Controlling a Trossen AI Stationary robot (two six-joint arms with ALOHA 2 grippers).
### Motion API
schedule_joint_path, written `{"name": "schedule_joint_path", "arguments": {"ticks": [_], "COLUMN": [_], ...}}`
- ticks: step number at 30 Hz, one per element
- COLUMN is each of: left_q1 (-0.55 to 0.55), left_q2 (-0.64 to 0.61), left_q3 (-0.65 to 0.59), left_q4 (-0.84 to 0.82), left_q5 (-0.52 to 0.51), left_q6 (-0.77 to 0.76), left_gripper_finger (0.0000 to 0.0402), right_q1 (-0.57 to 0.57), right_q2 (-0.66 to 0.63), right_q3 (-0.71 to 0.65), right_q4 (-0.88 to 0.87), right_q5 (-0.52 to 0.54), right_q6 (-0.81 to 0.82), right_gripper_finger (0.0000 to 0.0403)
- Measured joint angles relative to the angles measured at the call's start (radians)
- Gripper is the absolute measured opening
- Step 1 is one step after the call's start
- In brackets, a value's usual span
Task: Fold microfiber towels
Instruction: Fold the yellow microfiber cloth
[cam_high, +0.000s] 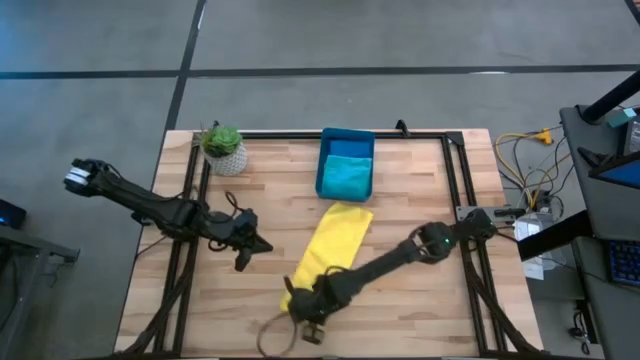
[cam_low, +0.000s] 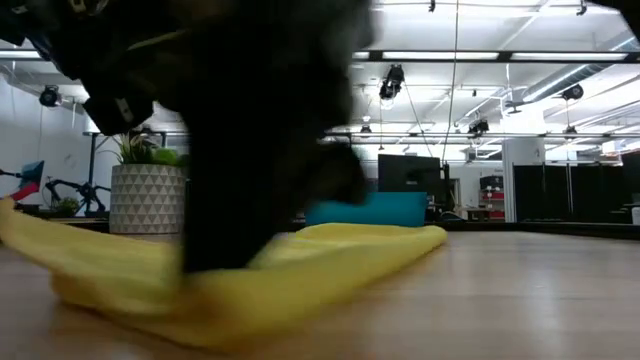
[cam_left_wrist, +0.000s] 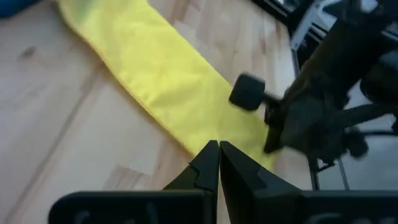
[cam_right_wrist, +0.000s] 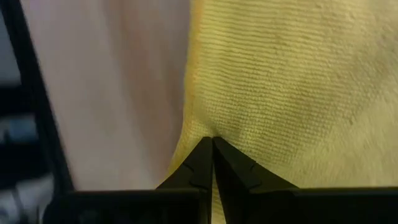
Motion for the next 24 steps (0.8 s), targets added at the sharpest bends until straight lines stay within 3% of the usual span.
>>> {"name": "schedule_joint_path", "arguments": {"ticks": [7,15,19,24], "left_q1": [-0.009,-0.014,-0.036,-0.136], "left_q2": [0.112,0.214,0.306,0.452], "left_q3": [0.001,0.001,0.017,0.078], "left_q4": [0.151,0.285,0.335,0.338], "left_q5": [0.091,0.159,0.262,0.243], "left_q6": [0.068,0.111,0.291,0.635], "left_gripper_finger": [0.0000,0.0000,0.0000,0.0000], "right_q1": [0.092,0.221,0.298,0.322], "right_q2": [-0.047,-0.243,-0.308,-0.316], "right_q3": [-0.007,-0.022,-0.079,-0.116], "right_q4": [-0.212,-0.303,-0.235,-0.193], "right_q5": [0.029,0.298,0.407,0.387], "right_q6": [0.030,0.154,0.163,0.104], "right_gripper_finger": [0.0011,0.0011,0.0011,0.0012]}}
